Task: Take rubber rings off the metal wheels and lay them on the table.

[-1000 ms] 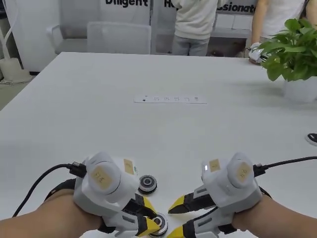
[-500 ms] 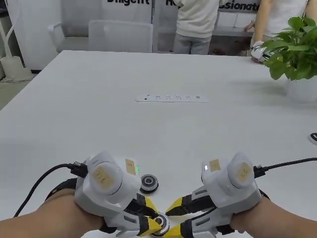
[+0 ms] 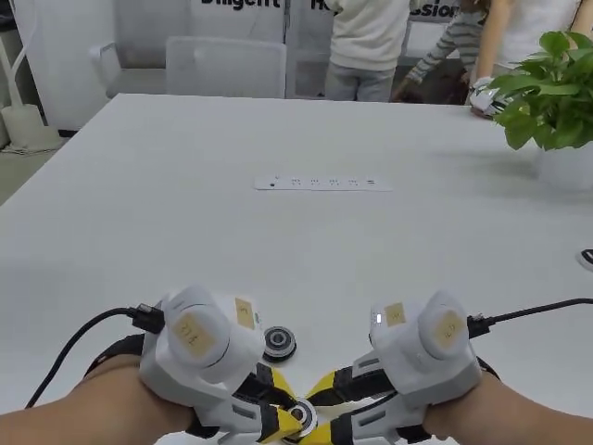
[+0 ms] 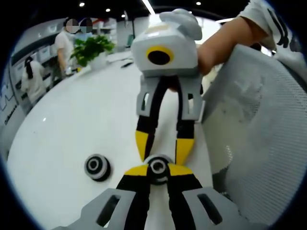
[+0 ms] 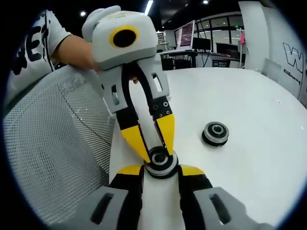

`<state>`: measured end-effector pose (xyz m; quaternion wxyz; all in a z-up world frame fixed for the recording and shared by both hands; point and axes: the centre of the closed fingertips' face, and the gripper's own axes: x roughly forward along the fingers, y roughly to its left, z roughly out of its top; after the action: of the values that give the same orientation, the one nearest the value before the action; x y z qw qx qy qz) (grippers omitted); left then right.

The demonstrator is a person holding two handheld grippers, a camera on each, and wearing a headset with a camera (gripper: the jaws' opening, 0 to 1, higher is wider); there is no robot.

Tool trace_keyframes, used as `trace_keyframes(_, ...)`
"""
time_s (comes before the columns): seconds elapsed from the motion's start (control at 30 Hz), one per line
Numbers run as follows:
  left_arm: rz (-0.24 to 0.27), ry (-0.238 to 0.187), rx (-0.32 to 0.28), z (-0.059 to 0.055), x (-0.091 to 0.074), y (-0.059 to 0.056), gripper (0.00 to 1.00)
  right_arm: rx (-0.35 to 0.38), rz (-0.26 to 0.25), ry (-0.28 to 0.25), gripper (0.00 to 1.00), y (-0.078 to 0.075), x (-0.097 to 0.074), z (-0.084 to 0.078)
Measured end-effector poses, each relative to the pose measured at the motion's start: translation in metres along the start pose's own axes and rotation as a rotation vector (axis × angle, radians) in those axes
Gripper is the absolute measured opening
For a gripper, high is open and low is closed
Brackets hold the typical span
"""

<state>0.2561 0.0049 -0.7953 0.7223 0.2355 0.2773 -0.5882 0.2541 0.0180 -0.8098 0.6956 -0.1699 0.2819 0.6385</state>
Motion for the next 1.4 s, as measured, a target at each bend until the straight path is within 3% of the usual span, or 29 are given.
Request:
trace_keyframes(0.43, 0.003, 0.000, 0.000, 0.000, 0.000, 0.000, 0.14, -0.013, -0.008, -0.004, 0.22, 0.000, -0.004, -0.001)
trace_keyframes(0.77, 0.006, 0.001, -0.003, 0.000, 0.000, 0.000, 0.14, -0.044, -0.019, 0.026, 0.17, -0.001, -0.008, -0.006)
trace_keyframes(1.4, 0.010, 0.002, -0.007, 0.000, 0.000, 0.000, 0.13, -0.033, -0.027, 0.045, 0.08, -0.002, -0.010, -0.010)
